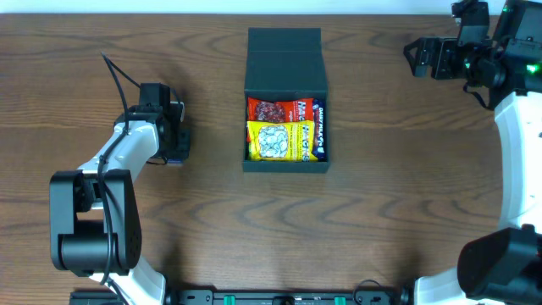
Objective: Pack container
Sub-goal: 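Carry the Eclipse tin with left gripper and place it in box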
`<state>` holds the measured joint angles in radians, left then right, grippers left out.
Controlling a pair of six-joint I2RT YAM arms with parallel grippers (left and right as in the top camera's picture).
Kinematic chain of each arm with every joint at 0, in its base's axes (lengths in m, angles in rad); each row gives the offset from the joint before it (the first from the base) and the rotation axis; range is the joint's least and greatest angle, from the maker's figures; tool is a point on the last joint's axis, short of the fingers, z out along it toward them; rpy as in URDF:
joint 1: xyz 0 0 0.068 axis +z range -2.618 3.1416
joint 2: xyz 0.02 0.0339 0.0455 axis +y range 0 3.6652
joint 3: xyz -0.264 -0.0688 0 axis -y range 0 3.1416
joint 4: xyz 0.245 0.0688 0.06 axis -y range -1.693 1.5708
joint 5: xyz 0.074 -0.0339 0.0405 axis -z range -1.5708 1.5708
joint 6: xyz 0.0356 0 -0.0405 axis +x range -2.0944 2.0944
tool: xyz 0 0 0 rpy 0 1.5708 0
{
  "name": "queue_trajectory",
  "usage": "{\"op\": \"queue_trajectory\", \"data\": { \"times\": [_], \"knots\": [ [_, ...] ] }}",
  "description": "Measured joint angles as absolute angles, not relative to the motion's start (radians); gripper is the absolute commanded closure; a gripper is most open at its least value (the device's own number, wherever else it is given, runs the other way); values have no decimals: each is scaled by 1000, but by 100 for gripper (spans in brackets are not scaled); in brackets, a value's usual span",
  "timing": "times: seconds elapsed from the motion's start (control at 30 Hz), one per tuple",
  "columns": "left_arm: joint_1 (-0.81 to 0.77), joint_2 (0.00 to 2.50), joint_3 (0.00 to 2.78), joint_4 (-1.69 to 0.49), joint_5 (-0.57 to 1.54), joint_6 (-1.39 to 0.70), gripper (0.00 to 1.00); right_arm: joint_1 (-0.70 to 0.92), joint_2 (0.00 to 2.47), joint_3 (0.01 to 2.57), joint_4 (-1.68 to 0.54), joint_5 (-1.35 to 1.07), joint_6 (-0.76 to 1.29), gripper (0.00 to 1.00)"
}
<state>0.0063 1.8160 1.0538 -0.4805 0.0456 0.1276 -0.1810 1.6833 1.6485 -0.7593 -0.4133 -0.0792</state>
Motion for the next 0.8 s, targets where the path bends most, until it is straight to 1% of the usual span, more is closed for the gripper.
{"op": "queue_trajectory", "data": {
  "times": [0.13, 0.2, 0.33, 0.43, 0.57, 0.67, 0.8],
  "knots": [
    [6, 1816, 1078, -535, 46, 127, 66, -181, 1683, 1649, -759, -413, -79, 1],
    [6, 1818, 1129, -593, 46, 127, 68, -181, 1683, 1649, -756, -413, -79, 1],
    [-1, 1818, 1323, -689, 48, 127, 74, -181, 1683, 1649, -748, -414, -79, 1],
    [-20, 1818, 1475, -722, 53, 126, 74, -181, 1683, 1649, -748, -414, -79, 1],
    [-77, 1818, 1585, -698, 88, 123, 75, -181, 1683, 1649, -748, -415, -79, 2],
    [-138, 1818, 1602, -670, 133, 135, 75, -181, 1683, 1649, -748, -415, -79, 1],
    [-247, 1818, 1601, -669, 189, 229, 74, -181, 1683, 1649, -748, -415, -79, 1]
  ]
}}
